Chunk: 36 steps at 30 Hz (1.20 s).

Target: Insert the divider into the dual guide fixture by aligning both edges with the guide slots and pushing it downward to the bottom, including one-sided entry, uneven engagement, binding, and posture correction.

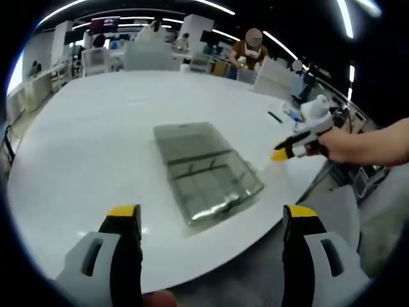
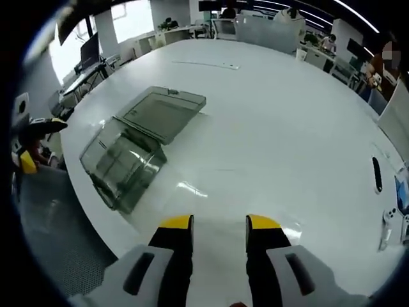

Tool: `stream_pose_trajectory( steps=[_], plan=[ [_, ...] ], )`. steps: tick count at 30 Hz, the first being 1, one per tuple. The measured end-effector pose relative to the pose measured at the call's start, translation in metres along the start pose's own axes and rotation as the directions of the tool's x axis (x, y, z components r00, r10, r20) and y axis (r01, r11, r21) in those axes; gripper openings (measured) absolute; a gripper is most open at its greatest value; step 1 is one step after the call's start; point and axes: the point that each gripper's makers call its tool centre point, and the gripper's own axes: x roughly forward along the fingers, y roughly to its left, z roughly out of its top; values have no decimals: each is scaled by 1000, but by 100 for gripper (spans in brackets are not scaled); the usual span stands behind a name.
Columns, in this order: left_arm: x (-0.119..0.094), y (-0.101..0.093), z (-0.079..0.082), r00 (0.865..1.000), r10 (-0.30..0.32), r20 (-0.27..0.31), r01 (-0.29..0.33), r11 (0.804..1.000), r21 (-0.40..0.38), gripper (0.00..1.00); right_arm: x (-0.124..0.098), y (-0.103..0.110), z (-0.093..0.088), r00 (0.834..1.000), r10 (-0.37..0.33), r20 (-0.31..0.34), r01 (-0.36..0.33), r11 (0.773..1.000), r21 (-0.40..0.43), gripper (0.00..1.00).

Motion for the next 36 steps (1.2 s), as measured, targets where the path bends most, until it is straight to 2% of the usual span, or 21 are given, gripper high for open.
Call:
stream_pose_trajectory(
  steps=[6,12,21,30,33,36],
  plan=[
    [10,-13,8,999,-42,16,42,999,-3,87,-13,10,10,999,16,32,-15,999,-32,27],
    [19,-26,19,995,-90,41,90,996,-7,83,-22,24,12,998,39,47,-36,998,-55,27],
    [30,-47,27,982,-178,67,181,983,-37,72,-36,45,18,994,75,76,-67,993,-100,27],
    [37,-65,37,961,-255,104,265,960,-89,57,-49,68,27,987,113,112,-98,987,-127,27],
    [39,-74,38,948,-298,112,311,942,-125,47,-53,77,28,984,133,118,-117,984,-135,27],
    [40,-77,41,944,-306,126,322,938,-131,42,-56,83,30,982,144,126,-126,982,-137,27]
  ],
)
